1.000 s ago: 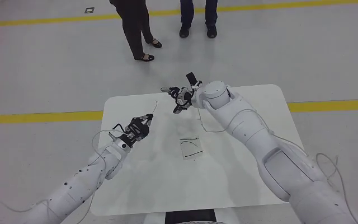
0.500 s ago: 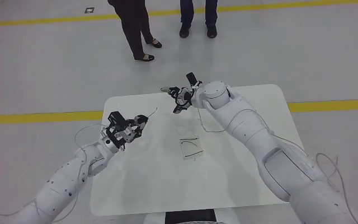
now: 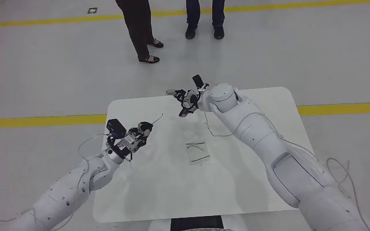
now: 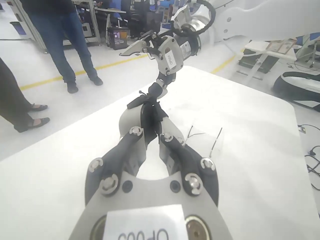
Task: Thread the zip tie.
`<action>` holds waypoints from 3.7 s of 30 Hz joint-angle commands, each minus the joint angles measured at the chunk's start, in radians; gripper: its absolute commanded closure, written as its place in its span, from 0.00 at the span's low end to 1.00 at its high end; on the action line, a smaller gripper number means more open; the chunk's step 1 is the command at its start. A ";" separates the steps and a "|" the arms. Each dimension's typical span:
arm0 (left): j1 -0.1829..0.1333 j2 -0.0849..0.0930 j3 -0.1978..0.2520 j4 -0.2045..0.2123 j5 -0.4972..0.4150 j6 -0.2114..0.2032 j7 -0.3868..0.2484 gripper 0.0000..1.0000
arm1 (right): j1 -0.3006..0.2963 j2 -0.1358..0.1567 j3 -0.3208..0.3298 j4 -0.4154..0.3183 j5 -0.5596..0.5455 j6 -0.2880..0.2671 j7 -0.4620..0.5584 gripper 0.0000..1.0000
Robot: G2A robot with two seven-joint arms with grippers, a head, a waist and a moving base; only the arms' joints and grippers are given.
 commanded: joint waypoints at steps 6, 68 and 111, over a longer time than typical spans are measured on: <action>0.004 -0.004 -0.009 0.013 -0.064 0.000 -0.025 1.00 | 0.000 0.000 0.000 0.000 0.000 0.000 0.000 0.00; 0.138 0.023 -0.384 -0.158 -1.344 0.000 -1.282 1.00 | 0.000 0.000 0.000 0.000 0.000 0.000 0.000 0.00; 0.222 -0.194 -0.628 0.160 -1.704 0.000 -1.848 1.00 | -0.041 0.033 0.026 0.016 -0.039 -0.117 0.245 0.00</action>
